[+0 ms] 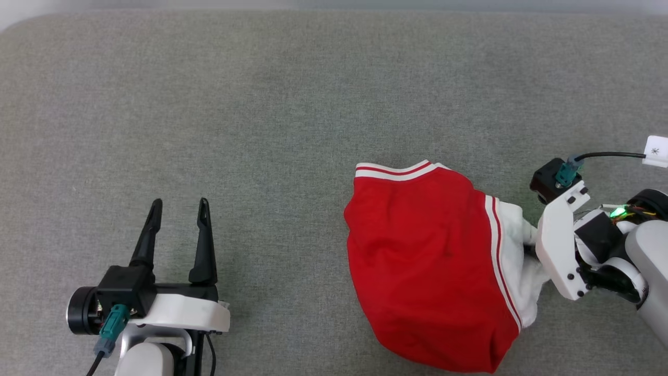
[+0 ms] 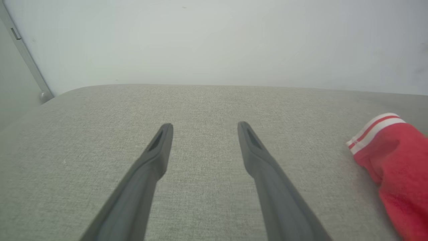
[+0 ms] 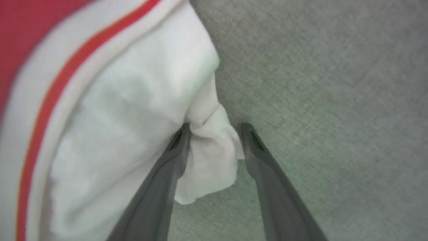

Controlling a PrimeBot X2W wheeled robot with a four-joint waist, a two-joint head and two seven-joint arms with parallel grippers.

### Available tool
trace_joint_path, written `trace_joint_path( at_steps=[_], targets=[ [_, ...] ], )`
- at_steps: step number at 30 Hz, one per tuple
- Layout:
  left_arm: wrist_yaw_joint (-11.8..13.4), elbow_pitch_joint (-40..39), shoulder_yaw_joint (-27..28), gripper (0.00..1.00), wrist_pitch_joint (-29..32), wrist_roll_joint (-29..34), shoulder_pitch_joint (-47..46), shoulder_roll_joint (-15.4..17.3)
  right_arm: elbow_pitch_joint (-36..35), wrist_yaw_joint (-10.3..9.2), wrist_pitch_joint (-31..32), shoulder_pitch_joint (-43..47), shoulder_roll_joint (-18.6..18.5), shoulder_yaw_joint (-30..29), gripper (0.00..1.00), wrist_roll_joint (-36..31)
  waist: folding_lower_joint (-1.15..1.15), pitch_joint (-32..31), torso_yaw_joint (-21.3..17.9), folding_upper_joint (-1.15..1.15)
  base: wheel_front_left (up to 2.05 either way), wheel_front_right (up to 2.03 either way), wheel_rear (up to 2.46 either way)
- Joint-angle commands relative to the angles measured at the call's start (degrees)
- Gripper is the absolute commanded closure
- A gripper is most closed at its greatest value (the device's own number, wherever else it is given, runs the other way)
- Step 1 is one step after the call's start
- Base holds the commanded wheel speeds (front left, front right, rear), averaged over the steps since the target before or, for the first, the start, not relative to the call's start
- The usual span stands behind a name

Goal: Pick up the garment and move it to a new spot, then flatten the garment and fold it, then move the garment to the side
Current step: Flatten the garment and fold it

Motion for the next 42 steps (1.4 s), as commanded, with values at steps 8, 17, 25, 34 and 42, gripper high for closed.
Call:
trace_joint_path(
  at_steps=[8, 17, 25, 34, 42],
  targets=[
    [0.8, 1.0, -0.8, 0.0, -0.1, -0.4, 1.8, 0.0, -1.9, -0.06, -13.7, -2.3, -4.5, -2.7, 1.0, 1.6, 0.0, -5.5, -1.9, 0.0, 0.0, 0.0, 0.0],
    [1.6, 0.2, -1.3, 0.0, -0.1, -0.2, 3.6, 0.0, -1.6, -0.06, -15.9, 14.0, -11.7, -19.0, 1.0, 5.7, 0.0, -6.9, -4.1, 0.0, 0.0, 0.0, 0.0],
    [0.8, 0.9, -1.5, 0.0, -0.1, 0.3, 2.2, 0.0, 9.2, -0.07, -15.0, 23.8, -6.2, -22.4, 1.0, 2.3, 0.0, -5.6, -3.4, 0.0, 0.0, 0.0, 0.0],
    [1.1, 2.2, -0.9, 0.0, -0.1, 0.7, 3.2, 0.0, 3.9, -0.05, -26.0, 19.8, -7.4, -27.5, 0.0, -4.9, 0.0, -8.9, -4.0, 0.0, 0.0, 0.0, 0.0],
    [1.0, 2.0, -1.0, 0.0, -0.1, 1.6, 3.5, 0.0, -7.3, -0.05, -40.1, 18.8, 1.0, -36.3, 0.0, -14.4, 0.0, -10.5, -4.7, 0.0, 0.0, 0.0, 0.0]
  ],
)
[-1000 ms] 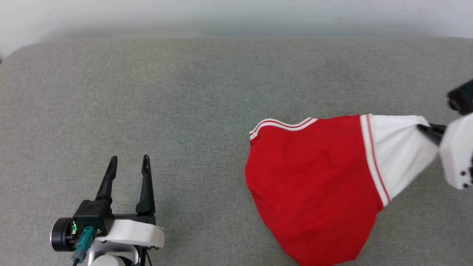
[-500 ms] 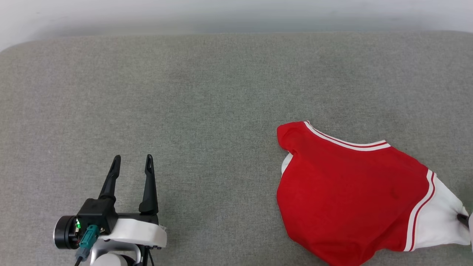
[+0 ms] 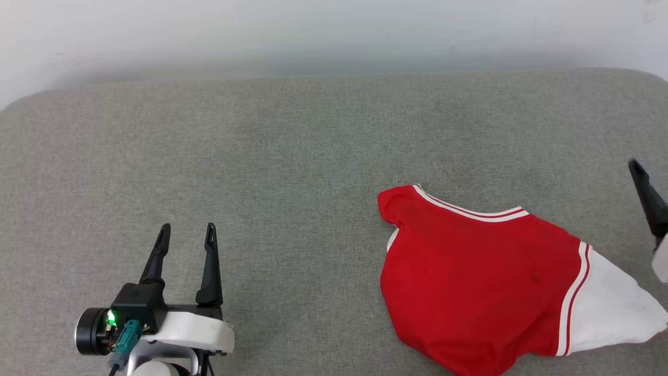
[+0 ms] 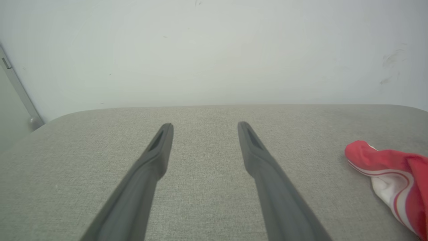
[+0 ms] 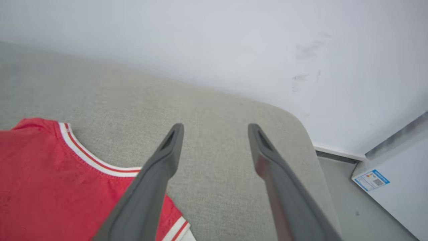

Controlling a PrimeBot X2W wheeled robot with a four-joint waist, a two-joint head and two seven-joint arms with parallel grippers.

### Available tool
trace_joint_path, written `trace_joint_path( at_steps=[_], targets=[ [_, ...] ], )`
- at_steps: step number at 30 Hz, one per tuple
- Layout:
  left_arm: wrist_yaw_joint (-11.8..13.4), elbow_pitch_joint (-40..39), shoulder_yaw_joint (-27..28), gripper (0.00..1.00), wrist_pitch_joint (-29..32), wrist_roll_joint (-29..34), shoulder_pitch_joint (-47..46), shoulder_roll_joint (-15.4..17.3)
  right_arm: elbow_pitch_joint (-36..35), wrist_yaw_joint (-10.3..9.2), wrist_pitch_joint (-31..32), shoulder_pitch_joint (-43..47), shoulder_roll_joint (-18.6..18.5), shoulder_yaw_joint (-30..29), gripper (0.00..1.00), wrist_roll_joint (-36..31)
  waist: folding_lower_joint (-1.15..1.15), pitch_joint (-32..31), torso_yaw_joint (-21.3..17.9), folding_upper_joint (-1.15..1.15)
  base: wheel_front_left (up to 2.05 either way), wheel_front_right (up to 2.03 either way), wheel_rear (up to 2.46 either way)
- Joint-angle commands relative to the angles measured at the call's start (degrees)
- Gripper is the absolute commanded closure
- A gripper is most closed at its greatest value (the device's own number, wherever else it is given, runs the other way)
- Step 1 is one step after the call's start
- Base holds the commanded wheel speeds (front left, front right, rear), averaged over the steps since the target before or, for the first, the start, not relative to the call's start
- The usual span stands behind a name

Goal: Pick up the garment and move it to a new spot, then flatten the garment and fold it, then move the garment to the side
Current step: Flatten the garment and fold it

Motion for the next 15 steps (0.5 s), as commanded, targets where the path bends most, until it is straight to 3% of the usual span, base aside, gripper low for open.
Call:
trace_joint_path(
  at_steps=[1, 6, 7, 15],
  targets=[
    [-0.2, 0.0, 0.1, 0.0, -0.1, 0.5, 0.4, 0.0, -2.2, -0.06, -3.3, 0.2, 2.7, -1.6, 0.0, -2.9, 0.0, -0.2, 0.0, 0.0, 0.0, 0.0, 0.0],
    [-0.9, 0.6, 0.5, 0.0, -0.1, 0.9, -0.6, 0.1, -8.0, -0.06, -13.3, 2.2, 12.8, -5.9, 0.0, -11.4, 0.0, -0.6, 0.0, 0.0, 0.0, 0.0, 0.0],
    [-1.5, 1.2, 0.7, 0.0, -0.1, 1.3, -2.3, 0.9, -10.8, -0.06, -18.1, 4.2, 18.3, -6.9, 0.0, -15.1, 0.0, -0.8, 0.0, 0.0, 0.0, 0.0, 0.0],
    [-3.6, 6.2, -1.8, 0.0, -0.1, 1.6, -12.3, 4.2, -16.5, -0.06, -23.2, 11.2, 27.8, -7.0, 0.0, -19.8, 0.0, -0.6, -0.3, 0.0, 0.0, 0.0, 0.0]
  ],
)
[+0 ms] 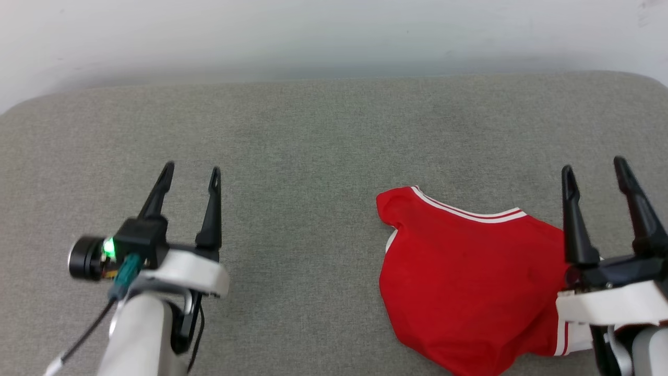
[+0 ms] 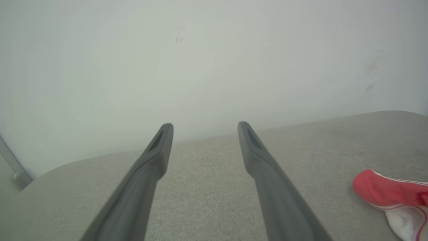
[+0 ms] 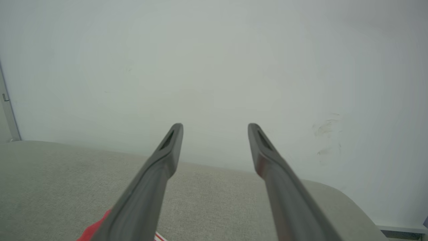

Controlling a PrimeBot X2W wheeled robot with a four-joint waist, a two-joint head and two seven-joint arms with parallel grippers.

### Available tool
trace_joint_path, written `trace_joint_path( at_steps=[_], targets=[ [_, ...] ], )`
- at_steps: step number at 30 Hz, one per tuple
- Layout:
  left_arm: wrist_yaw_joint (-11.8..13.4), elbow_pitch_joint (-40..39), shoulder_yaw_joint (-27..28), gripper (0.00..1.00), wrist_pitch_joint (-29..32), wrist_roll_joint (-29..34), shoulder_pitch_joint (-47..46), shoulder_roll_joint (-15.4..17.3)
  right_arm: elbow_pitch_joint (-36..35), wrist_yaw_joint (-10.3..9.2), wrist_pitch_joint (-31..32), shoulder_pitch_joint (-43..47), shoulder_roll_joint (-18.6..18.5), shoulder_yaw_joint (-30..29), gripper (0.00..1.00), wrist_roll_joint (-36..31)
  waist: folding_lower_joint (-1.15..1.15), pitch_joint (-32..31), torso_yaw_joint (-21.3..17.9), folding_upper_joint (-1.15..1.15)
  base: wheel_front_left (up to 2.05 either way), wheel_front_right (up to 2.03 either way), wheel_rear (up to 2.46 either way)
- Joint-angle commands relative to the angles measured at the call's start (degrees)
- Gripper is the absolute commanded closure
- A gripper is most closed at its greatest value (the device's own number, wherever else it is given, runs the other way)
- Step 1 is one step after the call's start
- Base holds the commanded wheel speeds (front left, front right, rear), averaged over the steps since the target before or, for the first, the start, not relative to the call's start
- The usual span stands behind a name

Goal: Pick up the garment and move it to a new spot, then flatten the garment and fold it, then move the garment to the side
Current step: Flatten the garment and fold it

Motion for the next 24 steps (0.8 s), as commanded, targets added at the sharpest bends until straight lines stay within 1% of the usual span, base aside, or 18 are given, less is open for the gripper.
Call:
trace_joint_path(
  at_steps=[1, 6, 8, 10, 11, 17, 18, 24],
  targets=[
    [-0.7, 1.6, -1.5, 0.0, 0.4, 0.0, -3.9, 1.4, -1.3, -0.06, -0.6, 2.4, 1.6, -0.1, 0.0, -0.5, 0.0, 0.2, -0.3, 0.0, 0.0, 0.0, 0.0],
    [-1.5, 4.9, -8.5, 0.0, 6.8, -1.4, -14.6, 5.1, -4.3, -0.06, -1.3, 6.3, 4.1, 0.5, 0.0, -1.7, 0.0, 1.1, -1.6, 0.0, 0.0, 0.0, 0.0],
    [-1.6, 5.7, -14.0, 0.0, 10.5, -3.9, -19.1, 7.1, -5.7, -0.06, -1.4, 7.5, 4.8, 0.5, 0.0, -1.7, 0.0, 1.7, -2.3, 0.0, 0.0, 0.0, 0.0],
    [-1.5, 6.2, -18.6, 0.0, 13.8, -8.2, -23.7, 8.7, -6.6, -0.06, -1.4, 8.1, 5.2, 0.4, 0.0, -1.9, 0.0, 2.4, -2.9, 0.0, 0.0, 0.0, 0.0],
    [-1.5, 6.3, -21.1, 0.0, 15.3, -9.8, -26.3, 10.0, -6.9, -0.06, -1.5, 8.4, 5.3, 0.5, 0.0, -2.0, 0.0, 2.9, -3.3, 0.0, 0.0, 0.0, 0.0],
    [-1.5, 6.5, -37.4, 0.0, 25.2, -19.1, -39.7, 14.8, -8.0, -0.06, -1.5, 7.5, 5.7, 0.9, 0.0, -2.6, 0.0, 5.8, -5.4, 0.0, 0.0, 0.0, 0.0],
    [-1.5, 6.5, -37.4, 0.0, 25.2, -19.1, -39.7, 14.8, -8.0, -0.06, -1.5, 7.5, 5.7, 0.9, 0.0, -2.6, 0.0, 5.8, -5.4, 0.0, 0.0, 0.0, 0.0],
    [-1.5, 6.1, -52.8, 0.0, 38.7, -33.1, -51.4, 16.8, -9.2, -0.06, -1.5, 5.5, 5.8, 1.9, 0.0, -2.0, 0.0, 9.1, -7.3, 0.0, 0.0, 0.0, 0.0]
  ],
)
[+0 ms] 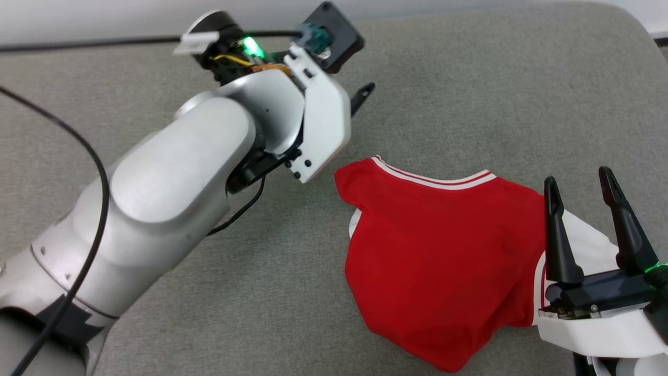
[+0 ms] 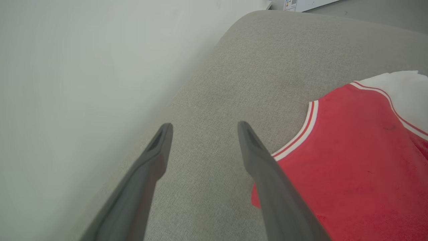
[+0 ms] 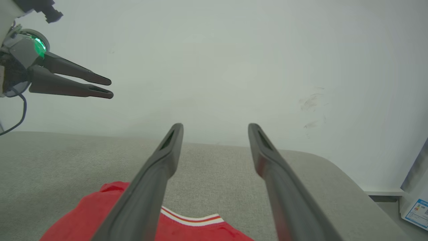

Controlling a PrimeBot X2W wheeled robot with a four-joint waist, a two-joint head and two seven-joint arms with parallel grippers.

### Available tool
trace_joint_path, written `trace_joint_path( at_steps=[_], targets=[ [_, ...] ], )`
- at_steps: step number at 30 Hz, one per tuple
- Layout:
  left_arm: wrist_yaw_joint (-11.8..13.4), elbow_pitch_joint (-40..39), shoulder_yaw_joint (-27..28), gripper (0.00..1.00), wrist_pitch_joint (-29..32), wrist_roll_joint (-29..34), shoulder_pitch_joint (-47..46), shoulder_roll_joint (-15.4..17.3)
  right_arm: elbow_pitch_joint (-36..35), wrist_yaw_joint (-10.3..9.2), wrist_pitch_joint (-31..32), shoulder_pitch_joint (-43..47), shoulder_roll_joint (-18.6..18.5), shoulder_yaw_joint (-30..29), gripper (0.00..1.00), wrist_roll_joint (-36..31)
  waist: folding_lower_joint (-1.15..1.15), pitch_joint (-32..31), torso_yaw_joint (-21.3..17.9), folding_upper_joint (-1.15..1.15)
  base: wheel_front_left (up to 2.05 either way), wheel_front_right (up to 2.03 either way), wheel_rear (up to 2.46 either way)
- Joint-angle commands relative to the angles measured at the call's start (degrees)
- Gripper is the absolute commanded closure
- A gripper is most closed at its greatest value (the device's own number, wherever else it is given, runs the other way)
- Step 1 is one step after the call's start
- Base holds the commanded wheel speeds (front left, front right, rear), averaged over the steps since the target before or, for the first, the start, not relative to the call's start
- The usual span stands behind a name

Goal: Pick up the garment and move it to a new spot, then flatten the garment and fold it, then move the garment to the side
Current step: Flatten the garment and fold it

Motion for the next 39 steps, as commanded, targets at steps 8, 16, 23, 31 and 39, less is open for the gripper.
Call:
trace_joint_path(
  at_steps=[8, 16, 23, 31, 39],
  targets=[
    [0.1, 0.3, -16.7, 0.0, 14.6, -13.7, -11.1, 2.4, -1.2, -0.06, -0.1, -3.4, 0.2, 1.9, 0.0, 0.2, 0.0, 6.1, -3.4, 0.0, 0.0, 0.0, 0.0],
    [0.1, -3.8, -20.0, 0.0, 29.0, -14.2, -9.6, 4.3, -1.3, -0.06, -0.1, -6.7, 0.2, 3.4, 0.0, 0.2, 0.0, 10.8, -6.0, 0.0, 0.0, 0.0, 0.0],
    [0.1, -6.8, -20.7, 0.0, 35.7, -9.3, -2.7, 6.7, -0.8, -0.06, -0.1, -8.9, 0.2, 3.5, 0.0, 1.0, 0.0, 13.7, -7.4, 0.0, 0.0, 0.0, 0.0],
    [0.1, -11.0, -20.6, 1.0, 37.0, -7.6, -2.1, 8.4, 0.4, -0.06, -0.1, -9.6, 0.2, 2.9, 0.0, 0.4, 0.0, 12.3, -6.1, 0.0, 0.0, 0.0, 0.0],
    [0.1, -14.8, -19.9, 1.0, 25.9, -10.7, -7.3, 9.4, 1.7, -0.06, -0.1, -6.6, 0.2, 0.9, 0.0, -0.7, 0.0, 5.2, -0.3, 0.0, 0.0, 0.0, 0.0]
  ],
)
